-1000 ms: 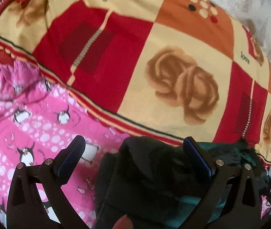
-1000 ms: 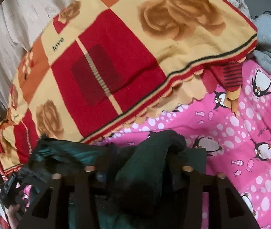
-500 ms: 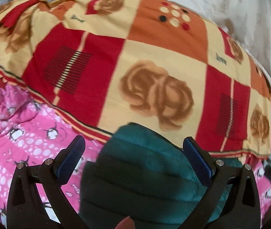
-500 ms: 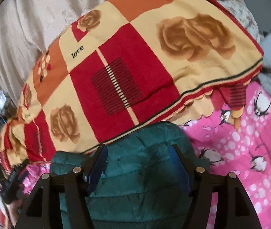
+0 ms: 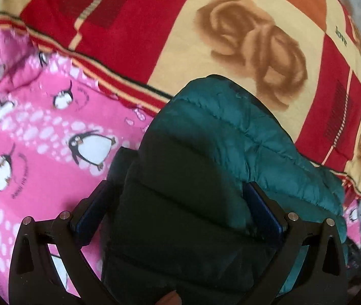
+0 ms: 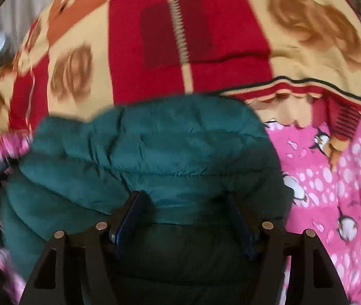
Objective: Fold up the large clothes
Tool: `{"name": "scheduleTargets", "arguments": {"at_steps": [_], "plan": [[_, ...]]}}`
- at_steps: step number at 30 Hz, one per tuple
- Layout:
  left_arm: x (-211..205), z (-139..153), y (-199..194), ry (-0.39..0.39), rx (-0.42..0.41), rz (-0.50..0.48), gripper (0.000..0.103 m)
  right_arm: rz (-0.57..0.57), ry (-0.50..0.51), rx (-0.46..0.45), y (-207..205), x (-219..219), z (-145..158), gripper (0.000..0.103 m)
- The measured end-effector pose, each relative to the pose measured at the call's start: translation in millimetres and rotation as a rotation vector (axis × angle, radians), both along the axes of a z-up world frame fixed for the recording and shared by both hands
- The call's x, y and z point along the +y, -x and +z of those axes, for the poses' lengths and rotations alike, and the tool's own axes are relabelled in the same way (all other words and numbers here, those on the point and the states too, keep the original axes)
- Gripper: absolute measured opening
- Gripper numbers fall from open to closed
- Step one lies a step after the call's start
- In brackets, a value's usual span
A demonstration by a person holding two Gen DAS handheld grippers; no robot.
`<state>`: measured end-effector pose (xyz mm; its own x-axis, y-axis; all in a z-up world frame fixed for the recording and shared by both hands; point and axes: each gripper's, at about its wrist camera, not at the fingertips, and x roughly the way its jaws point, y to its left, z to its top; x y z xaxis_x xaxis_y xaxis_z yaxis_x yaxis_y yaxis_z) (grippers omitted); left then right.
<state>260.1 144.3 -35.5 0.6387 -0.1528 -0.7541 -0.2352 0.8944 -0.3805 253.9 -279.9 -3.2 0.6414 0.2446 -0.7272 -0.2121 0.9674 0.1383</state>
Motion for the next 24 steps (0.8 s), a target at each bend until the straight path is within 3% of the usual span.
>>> {"name": "scheduleTargets", "arguments": {"at_steps": [5,10,13,16,21,24], "plan": [[-3.3,-1.3,3.8,-0.017,0.006,0.005,0.103,0.002,0.007,0.031,-4.7,0.2,-4.7,0.070],[-3.7,-3.4,0.9,-0.010,0.029,-0.001,0.103,0.001,0.003,-0.003,-0.1,-0.2,-6.4,0.070],[-11.4,-2.6,-2.7,-0.045,0.032,-0.014,0.103,-0.002,0.009,-0.015,2.8,-0.2,-5.8,0.070],[-19.1,11.7,1.3,-0.112,0.018,-0.016,0.103,-0.004,0.021,-0.027,3.8,-0.3,-6.0,0.071],[-43.4,43.8,19.4,-0.253,-0.145,-0.038,0.103,-0.006,0.028,-0.033,0.6,3.7,-5.4,0.071],[-55.1,16.4,6.0,-0.321,-0.042,-0.086,0.103,-0.022,0.052,-0.008,-0.3,5.6,3.0,0.070]]}}
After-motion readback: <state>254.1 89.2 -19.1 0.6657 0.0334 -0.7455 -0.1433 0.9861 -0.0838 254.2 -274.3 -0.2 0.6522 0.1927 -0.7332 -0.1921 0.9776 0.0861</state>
